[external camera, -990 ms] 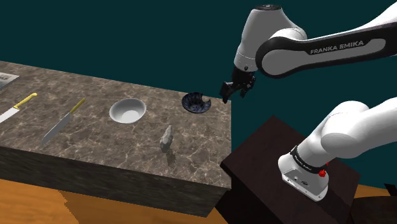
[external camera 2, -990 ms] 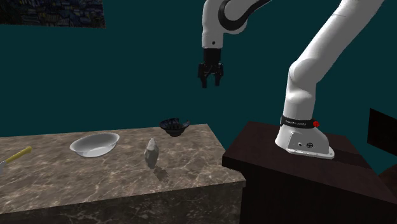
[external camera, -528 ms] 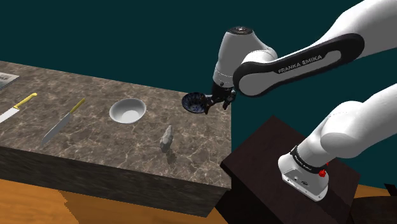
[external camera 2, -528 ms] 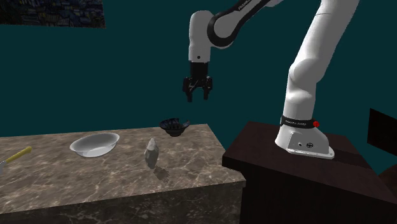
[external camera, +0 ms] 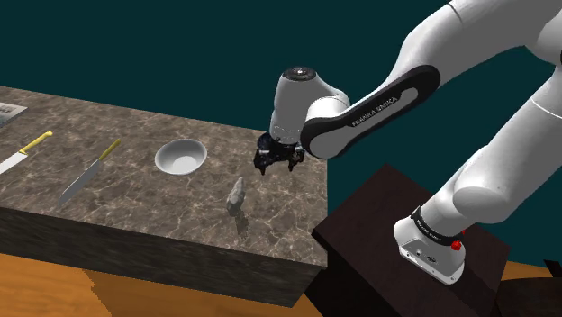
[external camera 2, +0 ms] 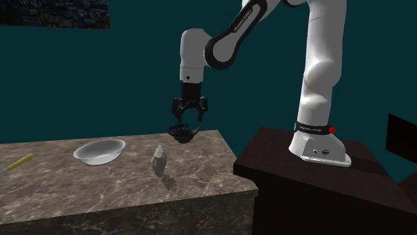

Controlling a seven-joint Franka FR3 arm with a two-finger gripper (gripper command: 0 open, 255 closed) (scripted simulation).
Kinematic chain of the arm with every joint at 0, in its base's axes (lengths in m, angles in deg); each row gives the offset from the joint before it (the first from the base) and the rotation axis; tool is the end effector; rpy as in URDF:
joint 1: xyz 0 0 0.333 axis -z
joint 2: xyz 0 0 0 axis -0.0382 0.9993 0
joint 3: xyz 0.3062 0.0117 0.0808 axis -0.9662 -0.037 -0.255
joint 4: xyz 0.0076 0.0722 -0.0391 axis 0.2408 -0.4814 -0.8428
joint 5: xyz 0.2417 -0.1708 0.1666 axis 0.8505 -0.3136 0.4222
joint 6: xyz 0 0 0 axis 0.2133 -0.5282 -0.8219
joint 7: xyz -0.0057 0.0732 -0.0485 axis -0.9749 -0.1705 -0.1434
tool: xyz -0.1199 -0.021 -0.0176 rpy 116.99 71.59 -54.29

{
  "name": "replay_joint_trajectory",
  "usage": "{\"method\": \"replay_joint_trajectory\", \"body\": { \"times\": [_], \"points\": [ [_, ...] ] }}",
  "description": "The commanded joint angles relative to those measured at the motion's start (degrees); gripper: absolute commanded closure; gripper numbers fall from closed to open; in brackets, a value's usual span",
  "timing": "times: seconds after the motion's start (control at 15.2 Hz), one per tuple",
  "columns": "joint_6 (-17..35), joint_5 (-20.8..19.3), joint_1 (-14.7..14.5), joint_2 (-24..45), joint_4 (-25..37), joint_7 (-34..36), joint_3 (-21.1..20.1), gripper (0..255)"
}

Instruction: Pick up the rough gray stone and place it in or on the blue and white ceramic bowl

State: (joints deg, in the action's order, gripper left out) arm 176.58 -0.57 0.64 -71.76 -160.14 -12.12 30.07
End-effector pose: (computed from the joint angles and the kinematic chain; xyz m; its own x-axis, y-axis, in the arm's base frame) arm 0.3984 0.2496 0.3297 0.9016 -0.4305 0.0423 -0.4285 -0.9022 -0.0483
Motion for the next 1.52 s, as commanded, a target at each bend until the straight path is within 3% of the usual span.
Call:
{"method": "replay_joint_trajectory", "body": {
  "times": [0.0,0.26,0.59,1.12,1.45],
  "points": [
    [1.8,-5.1,-1.0,5.7,3.5,6.0,0.4,0],
    [3.5,-12.5,-5.5,15.4,10.9,15.5,3.5,0],
    [4.0,-17.7,-11.7,26.6,22.0,23.6,8.1,0],
    [7.2,-20.4,-13.9,32.0,24.2,25.6,10.7,0],
    [7.2,-20.3,-13.9,32.0,24.2,25.5,10.8,0]
  ]
}}
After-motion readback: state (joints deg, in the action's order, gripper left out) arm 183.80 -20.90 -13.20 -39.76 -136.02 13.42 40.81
